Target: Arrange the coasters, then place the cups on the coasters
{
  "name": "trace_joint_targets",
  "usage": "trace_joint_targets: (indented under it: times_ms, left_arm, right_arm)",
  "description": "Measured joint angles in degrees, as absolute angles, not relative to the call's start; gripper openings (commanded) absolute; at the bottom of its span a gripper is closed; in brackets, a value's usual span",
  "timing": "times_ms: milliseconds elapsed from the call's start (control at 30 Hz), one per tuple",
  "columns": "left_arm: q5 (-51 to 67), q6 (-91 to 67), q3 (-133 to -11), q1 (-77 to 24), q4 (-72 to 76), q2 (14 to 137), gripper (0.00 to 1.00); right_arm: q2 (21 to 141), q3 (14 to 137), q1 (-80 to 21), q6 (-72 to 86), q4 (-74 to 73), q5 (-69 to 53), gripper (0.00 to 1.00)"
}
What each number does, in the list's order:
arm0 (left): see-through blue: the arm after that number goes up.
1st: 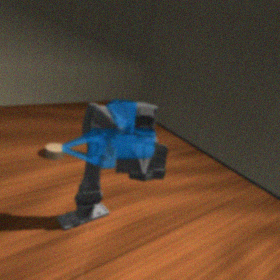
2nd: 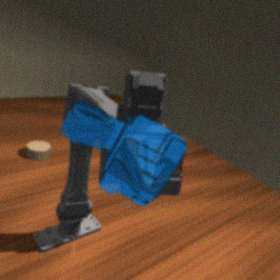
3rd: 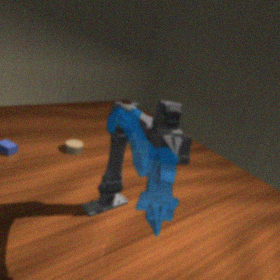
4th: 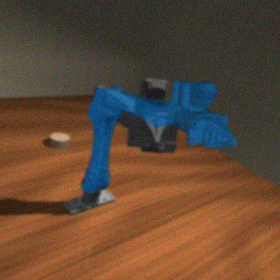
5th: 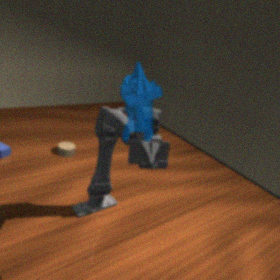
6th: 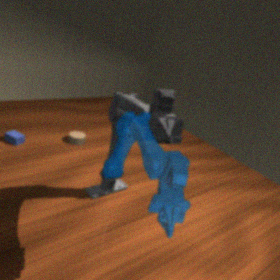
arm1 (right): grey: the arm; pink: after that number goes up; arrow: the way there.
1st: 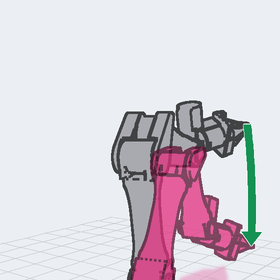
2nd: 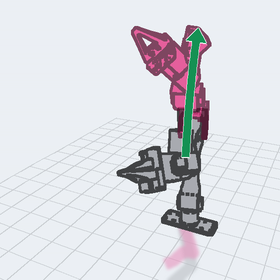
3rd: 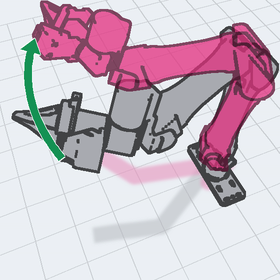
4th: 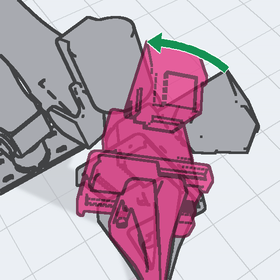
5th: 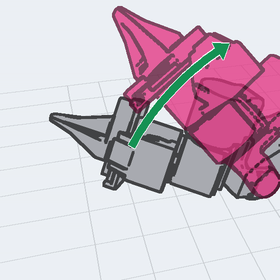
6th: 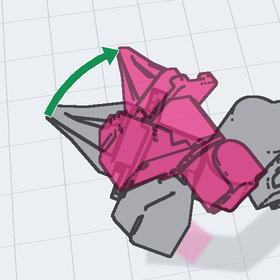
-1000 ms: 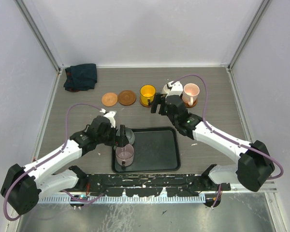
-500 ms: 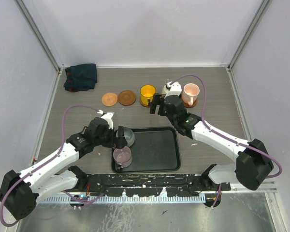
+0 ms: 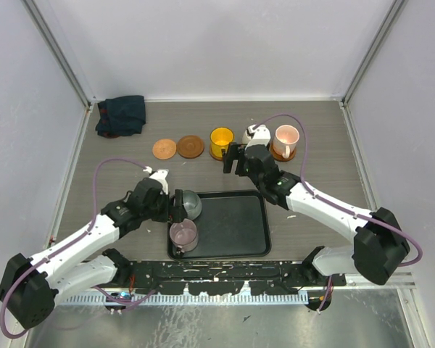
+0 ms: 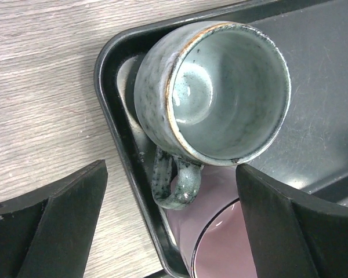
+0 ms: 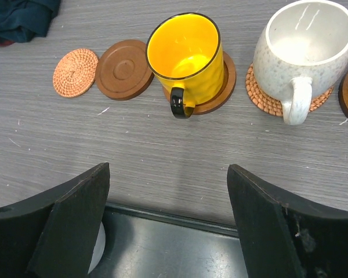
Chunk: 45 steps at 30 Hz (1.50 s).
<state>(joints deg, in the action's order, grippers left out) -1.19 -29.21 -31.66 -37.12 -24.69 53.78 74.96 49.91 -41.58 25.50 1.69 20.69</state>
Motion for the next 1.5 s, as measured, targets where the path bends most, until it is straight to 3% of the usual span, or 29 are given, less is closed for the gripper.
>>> trace_joint_targets:
  times_ms: [900, 1200, 1367, 1500]
  left_arm:
    - [1.1, -28.6, -31.4, -37.6, -20.8, 62.3, 0.58]
    - [0.5, -27.0, -31.4, -37.7, -20.8, 64.9, 0.37]
    - [1.0, -26.2, -31.4, -37.7, -20.3, 65.0, 0.13]
    - [2.0, -25.8, -31.4, -38.1, -18.7, 65.1, 0.12]
  right_arm:
    - [77.3, 49.8, -42.5, 26.1, 1.7, 19.2, 0.86]
    - [77.3, 48.9, -43.1, 26.6, 2.1, 18.9, 0.86]
    - [77.3, 48.8, -43.7, 26.8, 2.2, 18.7, 0.86]
    - [77.6, 48.8, -44.1, 27.0, 2.4, 18.7, 0.86]
